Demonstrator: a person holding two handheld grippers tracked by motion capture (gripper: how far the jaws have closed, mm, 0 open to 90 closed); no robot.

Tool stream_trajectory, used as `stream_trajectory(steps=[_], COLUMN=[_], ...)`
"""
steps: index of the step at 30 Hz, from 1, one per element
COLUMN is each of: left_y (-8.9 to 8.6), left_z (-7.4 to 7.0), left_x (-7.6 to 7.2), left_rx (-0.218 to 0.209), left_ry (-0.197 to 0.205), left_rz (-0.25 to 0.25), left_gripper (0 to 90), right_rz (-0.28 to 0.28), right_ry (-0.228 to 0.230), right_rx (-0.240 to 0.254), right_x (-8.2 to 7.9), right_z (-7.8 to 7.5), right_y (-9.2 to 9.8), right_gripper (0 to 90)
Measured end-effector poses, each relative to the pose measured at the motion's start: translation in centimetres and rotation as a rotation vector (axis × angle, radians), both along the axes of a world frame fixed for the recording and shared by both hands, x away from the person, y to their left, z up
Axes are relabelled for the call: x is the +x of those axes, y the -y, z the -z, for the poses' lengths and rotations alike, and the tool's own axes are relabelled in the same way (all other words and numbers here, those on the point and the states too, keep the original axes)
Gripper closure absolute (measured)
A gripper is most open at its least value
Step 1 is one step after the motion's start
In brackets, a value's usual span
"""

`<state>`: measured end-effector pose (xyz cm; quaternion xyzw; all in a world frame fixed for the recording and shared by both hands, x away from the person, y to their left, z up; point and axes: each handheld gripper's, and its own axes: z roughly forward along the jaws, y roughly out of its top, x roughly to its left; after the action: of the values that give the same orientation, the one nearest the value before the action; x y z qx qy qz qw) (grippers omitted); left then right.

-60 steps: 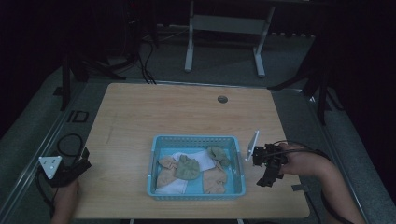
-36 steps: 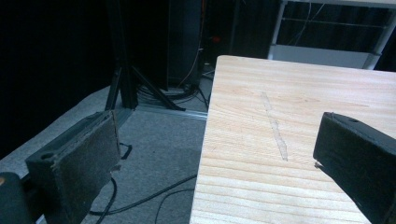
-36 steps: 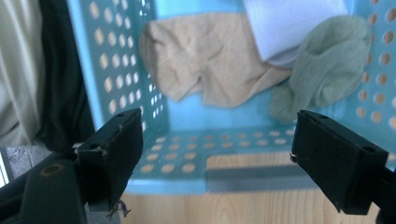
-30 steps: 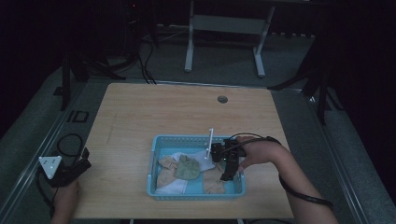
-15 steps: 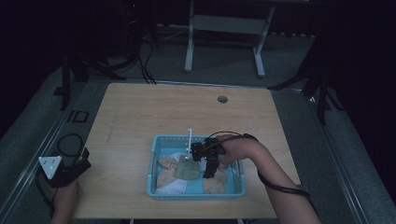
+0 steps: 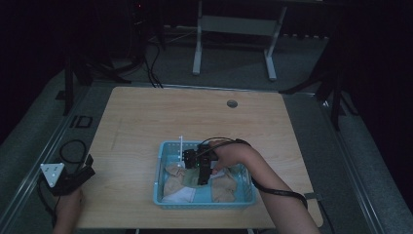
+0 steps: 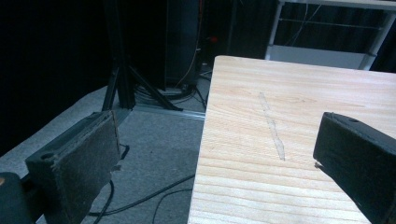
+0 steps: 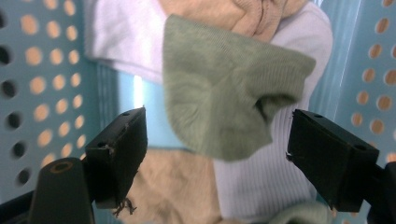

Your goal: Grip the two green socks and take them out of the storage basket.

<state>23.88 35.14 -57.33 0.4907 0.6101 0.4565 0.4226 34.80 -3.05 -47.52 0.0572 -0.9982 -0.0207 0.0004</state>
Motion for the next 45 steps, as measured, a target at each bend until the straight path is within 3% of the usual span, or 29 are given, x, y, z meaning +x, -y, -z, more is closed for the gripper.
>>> stream_trajectory(steps=[7, 16, 20, 23, 25, 28, 33, 45], left_y=[0.0, 0.0, 0.0, 0.0, 0.0, 0.0, 0.0, 0.0], left_z=[0.0, 0.0, 0.0, 0.0, 0.0, 0.0, 0.0, 0.0], left_x=[0.0, 0.0, 0.0, 0.0, 0.0, 0.0, 0.1, 0.1], left_rx=[-0.001, 0.002, 0.002, 0.001, 0.001, 0.002, 0.002, 0.004], left_ry=[0.001, 0.001, 0.001, 0.001, 0.0, -0.001, -0.003, -0.004], left_rz=[0.002, 0.0, 0.0, -0.001, -0.001, -0.002, -0.002, -0.004], left_gripper=[0.7, 0.7, 0.7, 0.7, 0.7, 0.7, 0.7, 0.7], right_rz=[0.011, 0.019, 0.039, 0.069, 0.051, 0.031, 0.035, 0.017], right_ry=[-0.007, 0.0, 0.008, 0.017, 0.007, 0.012, 0.025, 0.032], right_rx=[-0.02, -0.037, -0.042, -0.038, -0.037, -0.027, 0.001, -0.005], right_x=[0.3, 0.3, 0.0, -0.4, -0.8, -1.2, -1.4, -2.2], right_z=[1.9, 3.0, 3.2, 2.9, 2.6, 1.9, 0.5, -2.6], right_y=[-0.7, -1.1, -1.3, -1.4, -1.4, -1.2, -0.9, 0.7], right_gripper=[19.8, 20.5, 31.9, 49.4, 64.6, 72.8, 74.8, 77.7])
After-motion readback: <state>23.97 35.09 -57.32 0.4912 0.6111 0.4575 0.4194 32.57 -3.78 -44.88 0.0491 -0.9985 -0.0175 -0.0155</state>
